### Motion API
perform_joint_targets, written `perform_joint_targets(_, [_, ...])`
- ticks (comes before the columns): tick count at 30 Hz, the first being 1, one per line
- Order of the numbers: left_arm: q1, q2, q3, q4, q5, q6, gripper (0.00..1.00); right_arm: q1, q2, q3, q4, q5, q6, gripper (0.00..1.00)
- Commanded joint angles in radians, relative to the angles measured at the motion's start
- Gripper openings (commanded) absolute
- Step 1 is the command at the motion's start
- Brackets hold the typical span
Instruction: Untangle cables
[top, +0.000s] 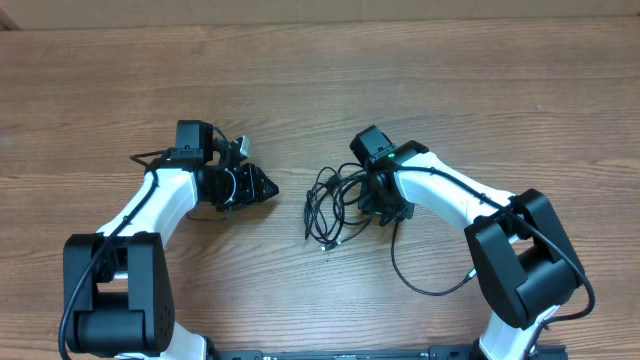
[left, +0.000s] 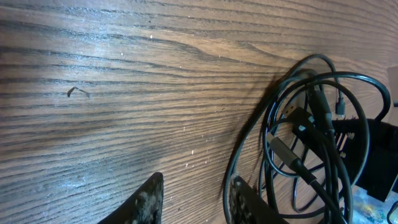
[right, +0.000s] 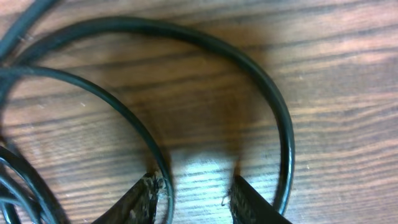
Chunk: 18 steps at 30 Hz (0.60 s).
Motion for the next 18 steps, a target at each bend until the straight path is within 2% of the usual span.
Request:
perform_joint_targets(1, [-0.003, 0.009, 0.013, -0.002, 0.004, 0.018, 0.36, -0.005, -0.016, 0.064, -0.045, -0.041, -0.008, 0.36])
perform_joint_targets(5, [-0.003, 0.009, 0.013, -0.002, 0.005, 0.019, 0.36, -0.005, -0.017, 0.205, -0.178, -0.046, -0.010, 0.36])
perform_joint_targets(8, [-0.003, 0.009, 0.013, 0.002, 0.031, 0.019, 0.36, -0.005, -0.017, 0.307, -0.235, -0.156, -0.120, 0.43])
perform_joint_targets(9, [-0.003, 0.009, 0.013, 0.002, 0.038, 0.020, 0.36, -0.005, -0.017, 0.328, -0.240, -0.199, -0.157, 0.54])
perform_joint_targets(10, [-0.003, 0.009, 0.013, 0.002, 0.038, 0.020, 0.37, -0.005, -0.017, 0.344, -0.241, -0.237, -0.182, 0.71])
perform_joint_targets(11, [-0.003, 0.009, 0.013, 0.002, 0.038, 0.020, 0.37, -0.005, -0.017, 0.352, -0.236, -0.264, -0.192, 0.82])
perform_joint_targets(12, [-0.003, 0.009, 0.013, 0.002, 0.038, 0.020, 0.37, -0.005, -0.017, 0.353, -0.230, -0.270, -0.192, 0.85])
perform_joint_targets(18, [-0.003, 0.009, 0.013, 0.002, 0.038, 0.020, 0.39, -0.001, -0.015, 0.330, -0.192, -0.286, -0.150, 0.86])
